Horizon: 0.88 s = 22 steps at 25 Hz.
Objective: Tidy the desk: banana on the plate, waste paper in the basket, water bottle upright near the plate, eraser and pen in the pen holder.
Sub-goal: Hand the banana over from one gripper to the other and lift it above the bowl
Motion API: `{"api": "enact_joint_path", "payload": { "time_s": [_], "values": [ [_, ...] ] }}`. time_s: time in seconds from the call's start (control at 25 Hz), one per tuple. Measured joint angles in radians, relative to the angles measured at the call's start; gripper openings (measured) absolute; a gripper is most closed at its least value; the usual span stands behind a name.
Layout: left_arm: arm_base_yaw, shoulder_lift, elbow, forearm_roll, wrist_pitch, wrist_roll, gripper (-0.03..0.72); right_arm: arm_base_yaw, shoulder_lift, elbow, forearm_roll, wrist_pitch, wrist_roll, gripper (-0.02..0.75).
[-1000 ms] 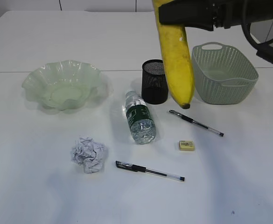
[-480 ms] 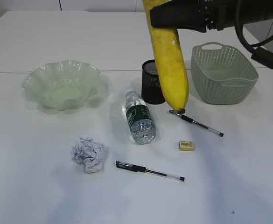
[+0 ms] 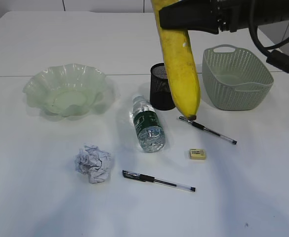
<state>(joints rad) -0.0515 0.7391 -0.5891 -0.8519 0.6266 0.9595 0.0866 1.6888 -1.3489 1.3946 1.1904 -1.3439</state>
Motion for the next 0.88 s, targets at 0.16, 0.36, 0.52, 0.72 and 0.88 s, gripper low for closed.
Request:
{"api": "enact_joint_path", "payload": {
  "time_s": [0.16, 0.36, 0.52, 0.72, 0.88],
  "values": [
    [0.0, 0.037, 0.0, -0.036, -0.01, 0.072, 0.37, 0.0, 0.0, 0.0, 0.0, 0.0, 0.0, 0.295],
    [0.0, 0.085, 0.0, -0.091, -0.015, 0.159, 0.371, 0.0, 0.0, 0.0, 0.0, 0.0, -0.002, 0.294],
    [0.0, 0.143, 0.0, -0.122, -0.02, 0.213, 0.376, 0.0, 0.0, 0.0, 0.0, 0.0, -0.002, 0.295],
    [0.0, 0.234, 0.0, -0.132, -0.028, 0.268, 0.447, 0.0, 0.0, 0.0, 0.0, 0.0, -0.002, 0.294],
    [0.0, 0.298, 0.0, -0.214, -0.039, 0.364, 0.524, 0.0, 0.0, 0.0, 0.0, 0.0, -0.002, 0.294]
  ]
}}
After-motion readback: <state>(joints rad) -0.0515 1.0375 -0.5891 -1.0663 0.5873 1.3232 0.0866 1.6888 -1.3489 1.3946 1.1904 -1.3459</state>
